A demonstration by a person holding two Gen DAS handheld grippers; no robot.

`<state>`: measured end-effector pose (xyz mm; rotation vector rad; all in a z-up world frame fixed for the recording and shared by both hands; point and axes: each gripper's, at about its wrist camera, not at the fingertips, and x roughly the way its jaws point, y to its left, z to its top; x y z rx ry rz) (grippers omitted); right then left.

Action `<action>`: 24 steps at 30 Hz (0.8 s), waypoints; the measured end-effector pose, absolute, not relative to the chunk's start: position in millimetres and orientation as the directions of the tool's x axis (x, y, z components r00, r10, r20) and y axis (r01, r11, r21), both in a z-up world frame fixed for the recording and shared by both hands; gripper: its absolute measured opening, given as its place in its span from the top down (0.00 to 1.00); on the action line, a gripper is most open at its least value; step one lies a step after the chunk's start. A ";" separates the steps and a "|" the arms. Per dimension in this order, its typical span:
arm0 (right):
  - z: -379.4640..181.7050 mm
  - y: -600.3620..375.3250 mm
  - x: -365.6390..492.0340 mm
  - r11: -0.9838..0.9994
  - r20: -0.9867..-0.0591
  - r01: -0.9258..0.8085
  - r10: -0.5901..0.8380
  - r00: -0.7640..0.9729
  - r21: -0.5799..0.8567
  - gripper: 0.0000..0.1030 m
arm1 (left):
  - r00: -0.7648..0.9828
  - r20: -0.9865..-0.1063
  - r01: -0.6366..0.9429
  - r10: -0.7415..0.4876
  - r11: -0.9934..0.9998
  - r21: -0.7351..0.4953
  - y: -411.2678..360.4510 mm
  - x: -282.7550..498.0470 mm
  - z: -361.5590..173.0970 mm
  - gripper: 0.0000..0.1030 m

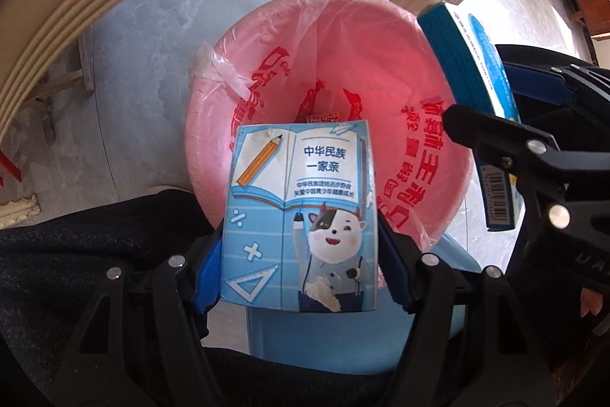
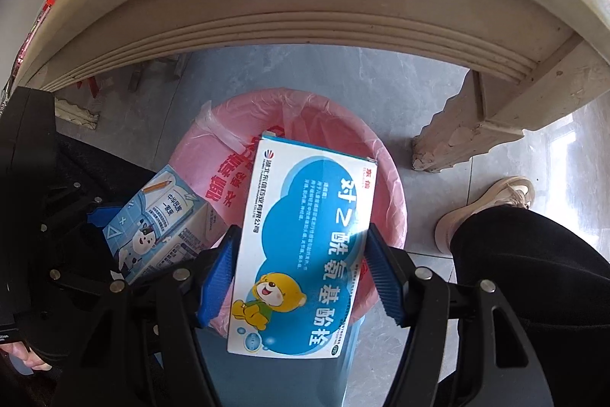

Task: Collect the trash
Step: 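Lower both held boxes past the table edge over the pink bin opening, then open both tools to drop the carton and medicine box into the bin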

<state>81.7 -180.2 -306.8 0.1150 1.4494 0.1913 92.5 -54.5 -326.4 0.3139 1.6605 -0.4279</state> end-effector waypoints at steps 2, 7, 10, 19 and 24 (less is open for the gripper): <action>-315.7 -183.9 86.2 0.978 -0.974 -0.053 0.204 0.094 0.199 0.39 | -0.157 -0.987 0.433 -0.037 0.895 -0.103 -53.8 93.7 -332.0 0.34; -337.9 -186.3 92.3 0.974 -0.974 -0.038 0.224 0.037 0.222 0.39 | -0.220 -0.975 0.407 -0.025 0.906 -0.115 -54.7 101.5 -356.5 0.34; -351.1 -187.9 95.2 0.972 -0.972 -0.026 0.234 0.005 0.233 0.39 | -0.235 -0.972 0.405 0.000 0.909 -0.098 -56.6 105.2 -367.2 0.34; -366.5 -183.1 100.4 0.971 -0.970 -0.015 0.239 -0.048 0.240 0.38 | -0.276 -0.961 0.380 0.016 0.920 -0.094 -58.3 109.0 -379.3 0.34; -363.5 -179.4 102.7 0.973 -0.973 -0.028 0.226 -0.039 0.227 0.28 | -0.282 -0.959 0.386 0.032 0.919 -0.083 -59.0 109.5 -382.6 0.34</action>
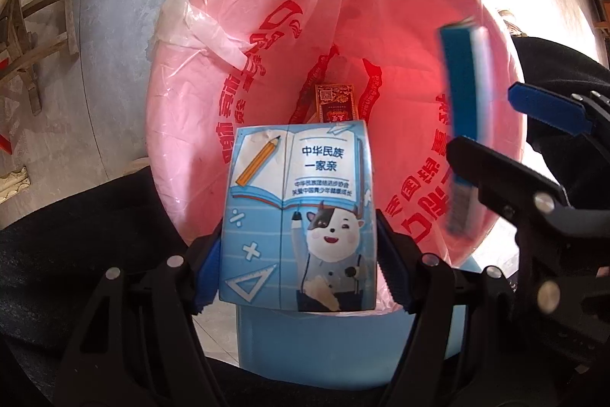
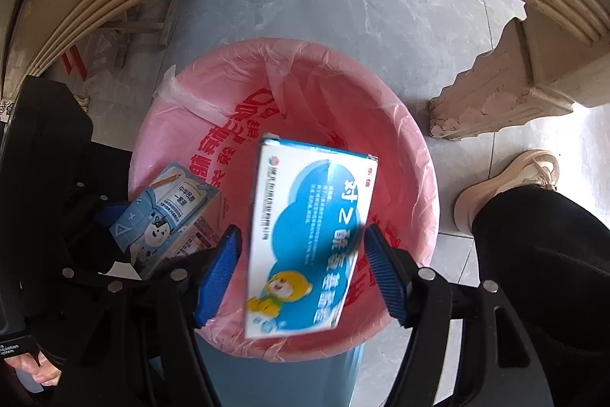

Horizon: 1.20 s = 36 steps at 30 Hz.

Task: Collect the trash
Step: 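Open both tools to drop the carton and medicine box into the bin, then move both open tools back over the table toward the tissue and wrapper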

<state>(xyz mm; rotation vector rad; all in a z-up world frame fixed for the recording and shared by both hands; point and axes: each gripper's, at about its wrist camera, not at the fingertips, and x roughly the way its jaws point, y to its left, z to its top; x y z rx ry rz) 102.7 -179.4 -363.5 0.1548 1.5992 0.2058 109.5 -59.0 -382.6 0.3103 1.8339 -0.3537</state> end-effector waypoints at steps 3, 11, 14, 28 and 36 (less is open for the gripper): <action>-363.6 -180.6 102.2 0.973 -0.973 -0.024 0.228 -0.043 0.229 0.27 | -0.288 -0.957 0.381 0.034 0.921 -0.082 -57.4 110.7 -384.7 0.33; -361.0 -182.2 102.3 0.972 -0.972 -0.017 0.233 -0.035 0.234 0.27 | -0.275 -0.961 0.362 0.023 0.929 -0.082 -53.0 115.2 -382.1 0.29; -358.1 -181.5 102.6 0.972 -0.972 -0.024 0.233 -0.028 0.234 0.27 | -0.259 -0.966 0.363 0.023 0.929 -0.075 -51.9 115.2 -376.9 0.29; -254.3 -203.9 71.0 0.964 -0.953 -0.113 0.258 0.159 0.242 0.27 | -0.024 -1.000 0.499 -0.006 0.867 -0.017 -36.2 85.7 -247.1 0.29; -102.2 -220.6 84.9 0.924 -0.866 -0.318 0.327 0.379 0.210 0.11 | 0.202 -0.979 0.554 -0.041 0.829 0.080 -9.8 115.5 -88.8 0.23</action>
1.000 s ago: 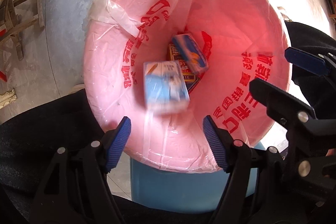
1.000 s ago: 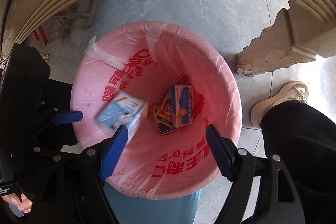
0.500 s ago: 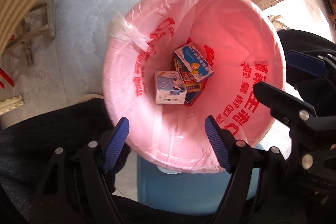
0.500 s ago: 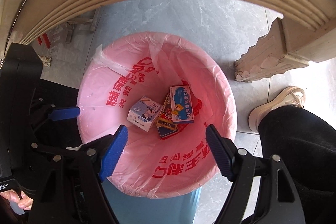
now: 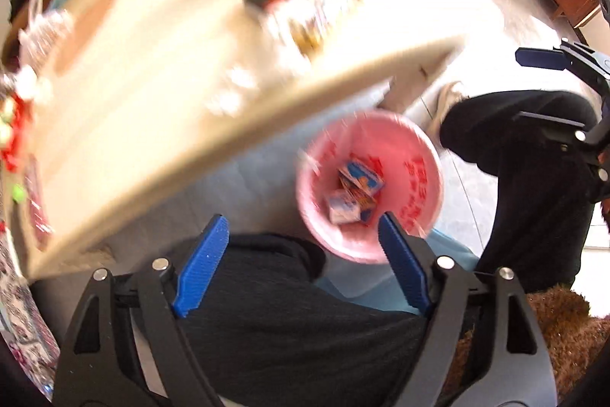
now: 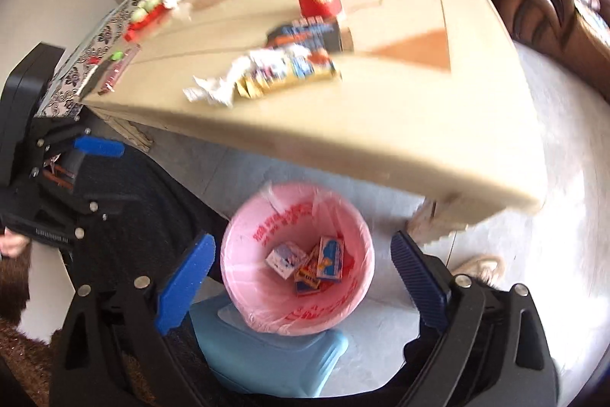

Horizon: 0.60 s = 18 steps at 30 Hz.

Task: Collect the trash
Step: 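Move both open tools back over the table toward the tissue and wrapper, then grasp the white tissue with the left tool while the right tool grasps the yellow snack wrapper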

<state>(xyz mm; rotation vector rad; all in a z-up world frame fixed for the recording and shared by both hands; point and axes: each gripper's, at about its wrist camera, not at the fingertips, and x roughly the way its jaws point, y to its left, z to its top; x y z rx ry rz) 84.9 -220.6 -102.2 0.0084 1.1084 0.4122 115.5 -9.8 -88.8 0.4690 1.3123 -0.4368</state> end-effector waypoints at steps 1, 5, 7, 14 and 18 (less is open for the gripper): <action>-87.0 -218.6 91.0 0.921 -0.862 -0.344 0.319 0.394 0.184 0.11 | 0.227 -0.973 0.555 -0.037 0.826 0.098 -9.6 122.5 -72.7 0.23; -33.6 -207.5 113.2 0.888 -0.836 -0.447 0.325 0.442 0.109 0.07 | 0.216 -0.974 0.589 -0.072 0.805 0.071 -11.9 155.8 -26.0 0.20; -6.0 -205.7 120.0 0.865 -0.801 -0.495 0.354 0.483 0.084 0.07 | 0.207 -0.977 0.593 -0.052 0.801 0.083 -14.6 173.0 -12.6 0.20; 28.1 -194.7 152.4 0.779 -0.814 -0.624 0.403 0.418 0.066 0.07 | 0.139 -0.990 0.631 -0.031 0.773 0.065 -21.9 217.0 3.5 0.20; 25.0 -182.8 161.9 0.697 -0.838 -0.717 0.409 0.361 0.031 0.07 | 0.093 -0.995 0.652 -0.030 0.757 0.038 -26.1 235.6 -13.1 0.20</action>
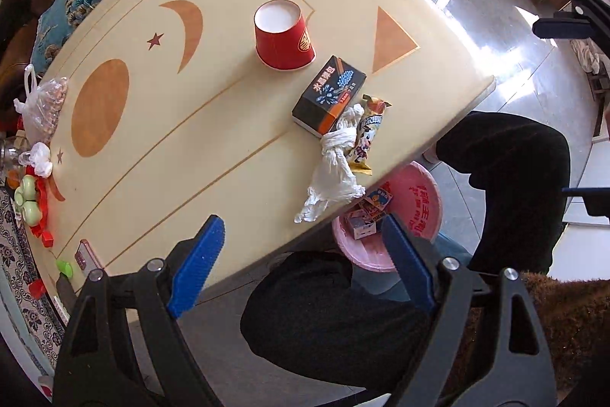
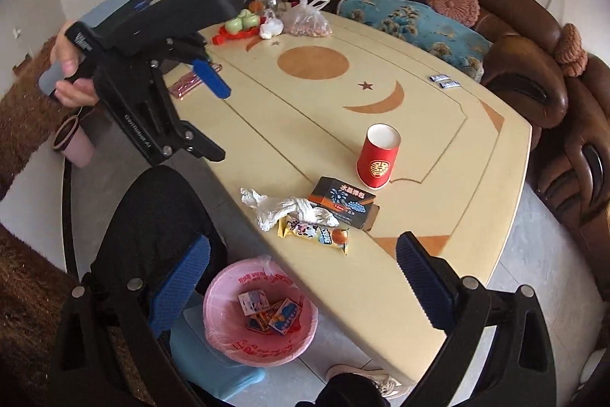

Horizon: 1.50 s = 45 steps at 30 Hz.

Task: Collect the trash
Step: 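Grasp the white tissue with the left tool while the right tool grasps the yellow snack wrapper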

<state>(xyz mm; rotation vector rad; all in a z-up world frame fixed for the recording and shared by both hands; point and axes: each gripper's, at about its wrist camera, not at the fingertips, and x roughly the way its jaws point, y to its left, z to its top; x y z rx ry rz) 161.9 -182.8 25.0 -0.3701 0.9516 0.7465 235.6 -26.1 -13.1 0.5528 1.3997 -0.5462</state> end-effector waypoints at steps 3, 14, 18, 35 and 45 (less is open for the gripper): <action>15.0 -172.5 170.7 0.621 -0.857 -0.783 0.424 0.294 0.038 0.07 | 0.037 -0.999 0.666 -0.024 0.746 0.006 -31.4 246.4 -37.0 0.20; -51.0 -145.8 200.4 0.464 -0.919 -0.880 0.383 0.091 0.106 0.07 | -0.093 -0.996 0.709 0.002 0.702 -0.065 -53.5 271.0 -102.4 0.20; -66.7 -144.8 209.7 0.434 -0.921 -0.891 0.386 0.046 0.137 0.07 | -0.127 -0.992 0.710 0.003 0.699 -0.089 -58.4 278.8 -115.3 0.20; -146.8 -127.9 246.5 0.297 -0.949 -0.935 0.296 -0.105 0.196 0.19 | -0.196 -0.979 0.699 -0.047 0.694 -0.173 -63.6 292.6 -158.6 0.20; -175.3 -127.9 254.7 0.279 -0.950 -0.932 0.269 -0.155 0.231 0.36 | -0.222 -0.974 0.672 -0.053 0.715 -0.192 -57.6 299.9 -178.1 0.32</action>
